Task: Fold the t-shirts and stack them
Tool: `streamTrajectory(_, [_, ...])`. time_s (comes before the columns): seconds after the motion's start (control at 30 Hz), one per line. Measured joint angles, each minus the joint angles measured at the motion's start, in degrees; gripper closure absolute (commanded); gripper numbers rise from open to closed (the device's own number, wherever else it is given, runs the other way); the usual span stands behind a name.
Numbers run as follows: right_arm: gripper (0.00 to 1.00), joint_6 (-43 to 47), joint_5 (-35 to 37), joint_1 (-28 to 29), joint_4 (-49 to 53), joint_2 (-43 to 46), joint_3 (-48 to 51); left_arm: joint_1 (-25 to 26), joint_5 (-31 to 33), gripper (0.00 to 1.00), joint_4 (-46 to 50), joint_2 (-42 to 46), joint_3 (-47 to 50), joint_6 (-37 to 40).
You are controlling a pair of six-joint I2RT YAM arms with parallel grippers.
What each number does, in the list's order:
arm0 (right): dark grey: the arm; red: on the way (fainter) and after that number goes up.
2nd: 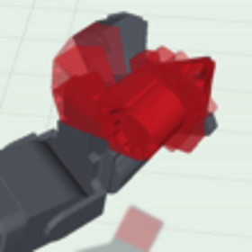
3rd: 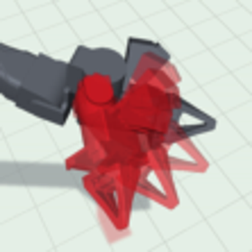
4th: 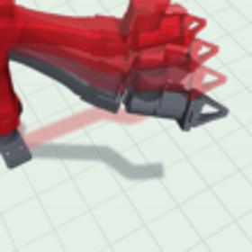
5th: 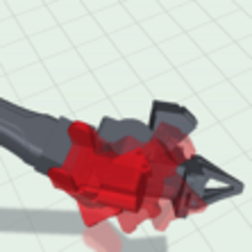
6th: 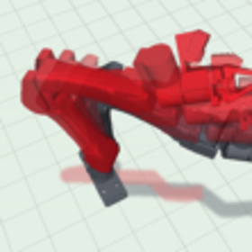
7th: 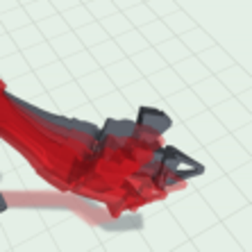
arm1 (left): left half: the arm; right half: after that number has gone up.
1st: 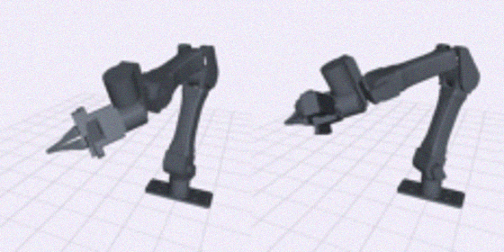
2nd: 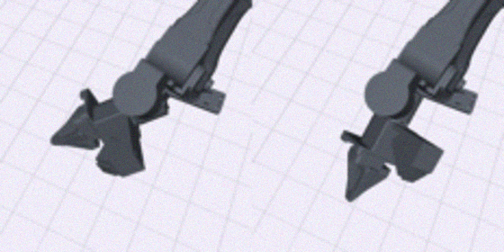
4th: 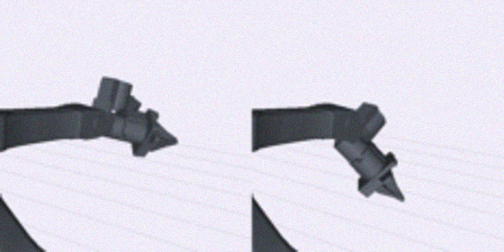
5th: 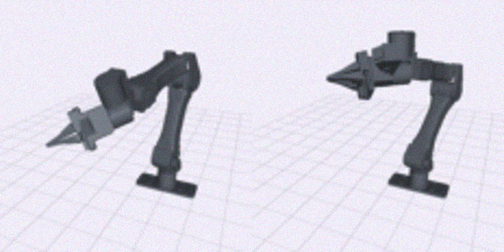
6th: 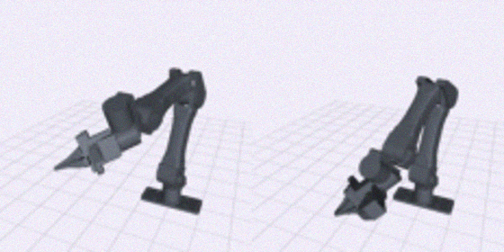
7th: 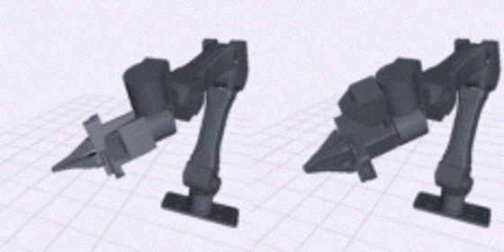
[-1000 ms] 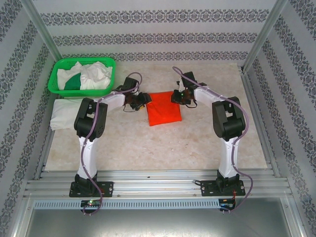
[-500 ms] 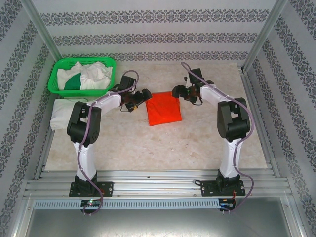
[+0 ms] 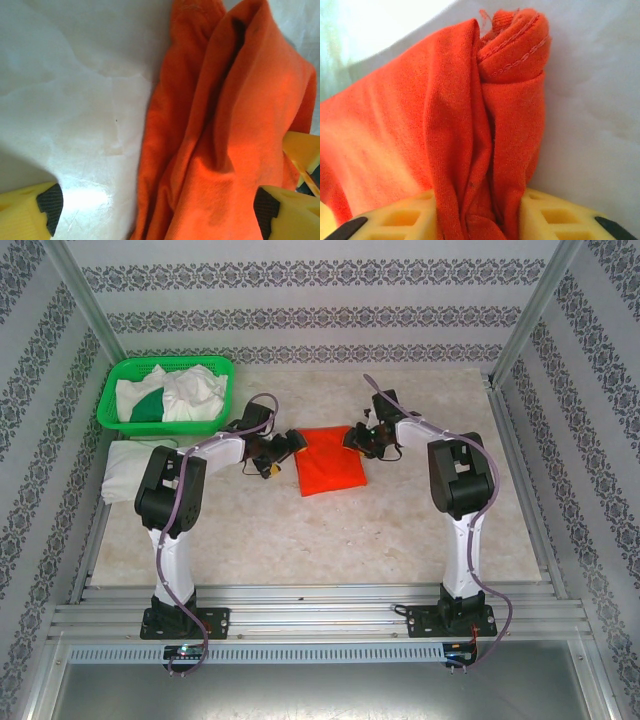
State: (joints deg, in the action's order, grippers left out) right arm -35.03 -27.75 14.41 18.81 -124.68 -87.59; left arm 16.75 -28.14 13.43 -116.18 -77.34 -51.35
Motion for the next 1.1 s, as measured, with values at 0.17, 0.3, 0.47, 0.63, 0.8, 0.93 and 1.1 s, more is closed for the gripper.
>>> streamTrajectory(0.17, [0.76,-1.7,-1.8,1.0,-1.0,-0.1,0.1,0.0,-0.6,0.21,-1.5,0.0,0.7,-0.9])
streamTrajectory(0.3, [0.77,-2.2,-2.2,1.1,-1.1,-0.4,0.1,1.4,-2.7,0.36,-3.3,-0.7,0.7,-1.9])
streamTrajectory(0.47, [0.77,-2.2,-2.4,1.1,-1.1,-0.5,0.1,2.0,-3.3,0.29,-3.7,-0.8,0.7,-2.0])
streamTrajectory(0.63, [0.77,-2.2,-2.7,1.1,-1.1,-0.5,0.1,2.0,-3.3,0.31,-3.7,-1.0,0.7,-2.2])
streamTrajectory(0.8, [0.77,-2.3,-3.3,1.1,-1.1,-0.6,0.1,2.0,-3.7,0.39,-5.4,-2.0,0.7,-3.4])
streamTrajectory(0.93, [0.78,-2.6,-4.1,1.1,-1.5,-0.9,0.1,2.2,-4.5,0.47,-7.0,-3.0,0.4,-4.6])
streamTrajectory(1.1, [0.78,-2.8,-5.5,1.1,-2.4,-1.7,0.1,2.8,-4.8,0.59,-7.0,-3.7,-0.9,-5.0])
